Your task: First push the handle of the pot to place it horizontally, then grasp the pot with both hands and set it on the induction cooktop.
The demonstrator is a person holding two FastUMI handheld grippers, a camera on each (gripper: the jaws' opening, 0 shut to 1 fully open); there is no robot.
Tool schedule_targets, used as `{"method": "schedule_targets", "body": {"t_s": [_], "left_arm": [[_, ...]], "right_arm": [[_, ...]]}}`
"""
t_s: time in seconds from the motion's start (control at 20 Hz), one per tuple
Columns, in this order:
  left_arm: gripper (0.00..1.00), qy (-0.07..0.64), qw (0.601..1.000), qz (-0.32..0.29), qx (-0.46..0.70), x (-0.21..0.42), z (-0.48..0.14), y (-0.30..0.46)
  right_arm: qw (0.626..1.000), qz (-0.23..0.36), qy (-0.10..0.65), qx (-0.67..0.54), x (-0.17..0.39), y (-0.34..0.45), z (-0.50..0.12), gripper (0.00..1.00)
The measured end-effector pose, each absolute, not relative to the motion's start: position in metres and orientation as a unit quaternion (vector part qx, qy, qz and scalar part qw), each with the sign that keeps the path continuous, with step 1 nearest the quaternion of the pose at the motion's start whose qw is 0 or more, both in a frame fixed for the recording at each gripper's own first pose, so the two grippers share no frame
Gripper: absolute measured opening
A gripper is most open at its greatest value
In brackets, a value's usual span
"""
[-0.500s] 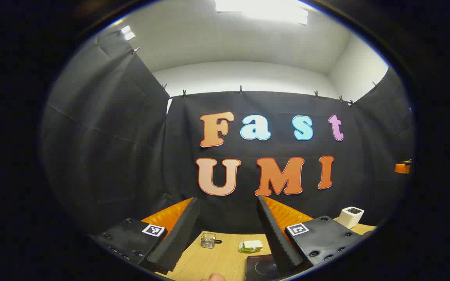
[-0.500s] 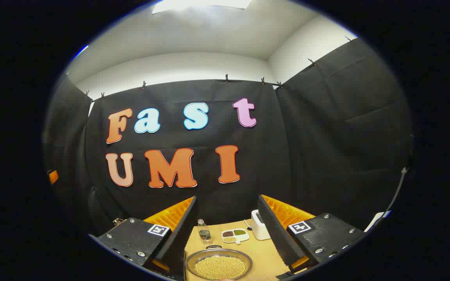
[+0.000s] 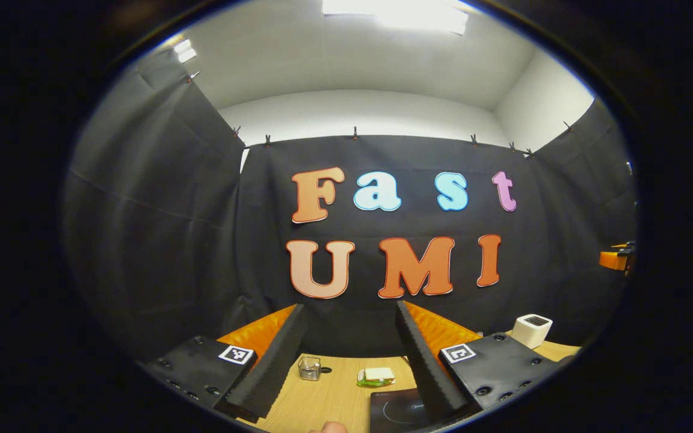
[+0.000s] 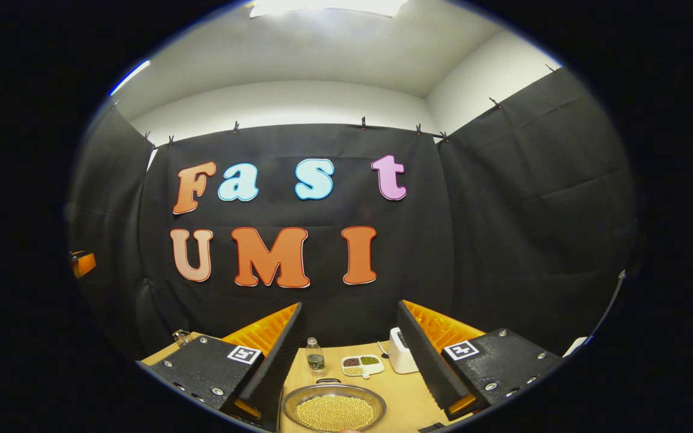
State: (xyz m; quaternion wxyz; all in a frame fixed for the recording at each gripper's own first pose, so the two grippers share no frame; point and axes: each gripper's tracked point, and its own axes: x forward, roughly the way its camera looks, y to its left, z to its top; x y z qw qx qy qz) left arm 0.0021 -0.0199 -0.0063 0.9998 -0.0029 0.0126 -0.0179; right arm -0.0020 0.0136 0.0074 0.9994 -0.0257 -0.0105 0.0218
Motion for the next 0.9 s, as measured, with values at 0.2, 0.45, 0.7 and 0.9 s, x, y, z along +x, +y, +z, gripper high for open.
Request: {"method": "schedule_targets", "body": {"t_s": [0.2, 0.45, 0.7, 0.9], "left_arm": [[0.99, 0.01, 1.0, -0.017, -0.007, -0.002, -0.005, -0.018], [0.99, 0.007, 1.0, -0.021, -0.006, -0.004, -0.002, -0.023], [0.98, 0.012, 1.0, -0.021, 0.001, -0.004, -0.007, -0.026], [0.96, 0.018, 1.0, -0.019, -0.001, 0.0, -0.012, -0.026]], "right_arm": [[0.999, 0.028, -0.005, -0.028, -0.002, 0.014, 0.002, 0.95], [0.999, 0.038, 0.002, -0.034, 0.0, 0.021, -0.007, 0.95], [0.997, 0.052, 0.01, -0.049, -0.002, 0.029, -0.02, 0.94], [0.995, 0.067, 0.008, -0.069, -0.004, 0.037, -0.025, 0.65]]}}
